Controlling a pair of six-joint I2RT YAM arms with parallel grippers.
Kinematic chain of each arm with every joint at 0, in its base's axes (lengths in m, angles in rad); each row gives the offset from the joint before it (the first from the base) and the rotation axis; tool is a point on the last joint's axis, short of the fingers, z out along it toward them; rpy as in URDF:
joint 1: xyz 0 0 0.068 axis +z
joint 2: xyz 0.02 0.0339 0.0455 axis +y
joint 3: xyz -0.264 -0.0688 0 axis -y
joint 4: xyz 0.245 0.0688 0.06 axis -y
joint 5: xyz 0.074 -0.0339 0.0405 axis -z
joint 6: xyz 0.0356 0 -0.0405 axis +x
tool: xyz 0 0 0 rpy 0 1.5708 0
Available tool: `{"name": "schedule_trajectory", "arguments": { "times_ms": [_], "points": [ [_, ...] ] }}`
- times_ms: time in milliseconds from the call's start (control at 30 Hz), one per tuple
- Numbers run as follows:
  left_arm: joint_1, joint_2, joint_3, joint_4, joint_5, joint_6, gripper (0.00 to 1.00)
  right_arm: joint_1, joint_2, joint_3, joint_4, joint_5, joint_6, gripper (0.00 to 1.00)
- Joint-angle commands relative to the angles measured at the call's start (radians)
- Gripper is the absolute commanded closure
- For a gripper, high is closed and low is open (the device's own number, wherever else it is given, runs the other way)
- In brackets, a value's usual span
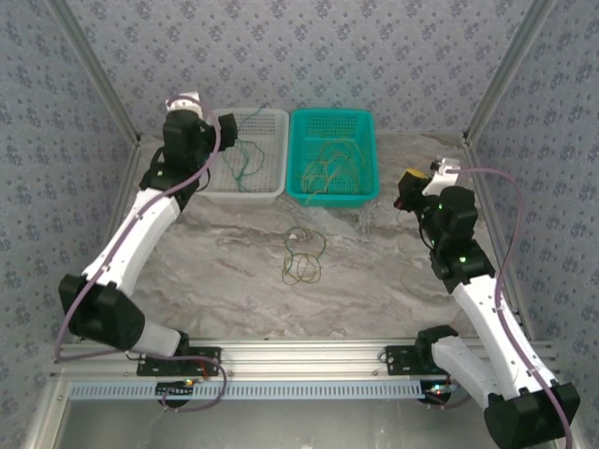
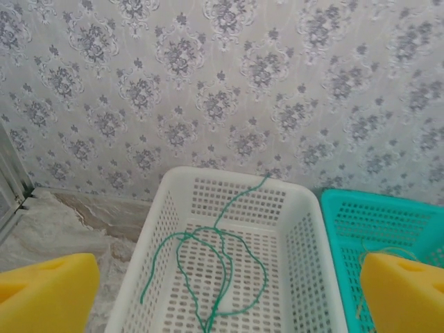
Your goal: Untangle the cables
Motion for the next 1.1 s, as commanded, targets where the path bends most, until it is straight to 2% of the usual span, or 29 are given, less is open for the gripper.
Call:
{"name": "schedule_trajectory", "arguments": {
  "times_ms": [0,267,433,600,800,1000,1067],
  "points": [
    [-0.056,-0.081,-0.111,-0.009,-0.04,0.007,0.06,0.07,0.05,0.117,-0.001,-0.016,-0.073,1.0],
    [-0.283,-0.335,-0.508,0.171,-0.067,-0.014,0.13,0.093,0.286,0.526,-0.141,-0.116,-0.085,1.0],
    [-0.353,-0.416,-0.69,0.191,-0.092,-0.146,0.17,0.098,0.413,0.81,-0.223,-0.135,-0.09,1.0],
    [-0.371,-0.456,-0.776,0.171,-0.103,-0.208,0.18,0.101,0.571,1.082,-0.263,-0.152,-0.129,1.0],
    [-0.375,-0.5,-0.809,0.188,-0.126,-0.203,0.18,0.086,0.843,1.407,-0.349,-0.118,-0.182,1.0],
    [-0.382,-0.525,-0.827,0.178,-0.051,-0.207,0.17,0.046,1.072,1.632,-0.471,-0.156,-0.149,1.0],
    [-0.385,-0.527,-0.852,0.182,-0.044,-0.219,0.15,0.047,1.105,1.647,-0.489,-0.161,-0.148,1.0]
  ]
}}
